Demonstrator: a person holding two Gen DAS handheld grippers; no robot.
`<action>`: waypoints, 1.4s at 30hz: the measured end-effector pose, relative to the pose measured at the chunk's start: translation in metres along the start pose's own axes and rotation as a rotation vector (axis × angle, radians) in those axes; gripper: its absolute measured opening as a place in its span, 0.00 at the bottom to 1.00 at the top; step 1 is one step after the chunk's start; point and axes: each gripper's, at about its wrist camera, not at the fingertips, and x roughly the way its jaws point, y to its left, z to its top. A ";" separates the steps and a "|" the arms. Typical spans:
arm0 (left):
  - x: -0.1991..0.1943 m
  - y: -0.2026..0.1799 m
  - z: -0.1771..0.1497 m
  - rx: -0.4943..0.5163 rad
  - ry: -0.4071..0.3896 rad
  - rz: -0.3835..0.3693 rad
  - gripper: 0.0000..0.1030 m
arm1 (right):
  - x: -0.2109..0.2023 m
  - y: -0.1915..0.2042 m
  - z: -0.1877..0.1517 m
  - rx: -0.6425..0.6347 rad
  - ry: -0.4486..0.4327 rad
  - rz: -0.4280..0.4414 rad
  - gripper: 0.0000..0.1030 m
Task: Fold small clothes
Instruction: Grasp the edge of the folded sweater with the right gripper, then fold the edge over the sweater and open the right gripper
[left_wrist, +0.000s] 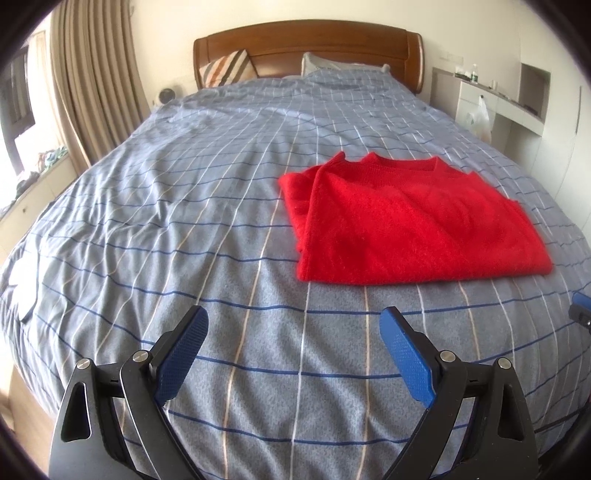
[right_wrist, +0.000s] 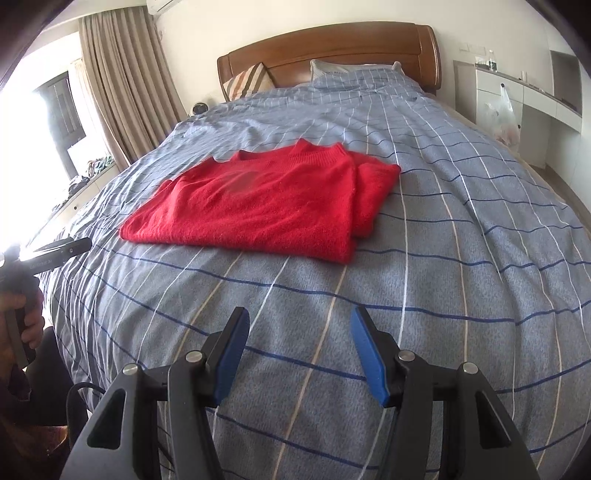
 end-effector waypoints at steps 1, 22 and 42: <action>0.006 0.003 -0.003 -0.005 0.000 0.014 0.94 | 0.003 -0.003 0.004 0.012 0.003 0.006 0.55; 0.023 0.063 -0.059 -0.192 -0.051 -0.075 0.94 | 0.129 -0.070 0.100 0.386 0.194 0.120 0.15; 0.028 0.095 -0.058 -0.309 -0.053 -0.079 0.94 | 0.217 0.208 0.177 0.119 0.312 0.431 0.28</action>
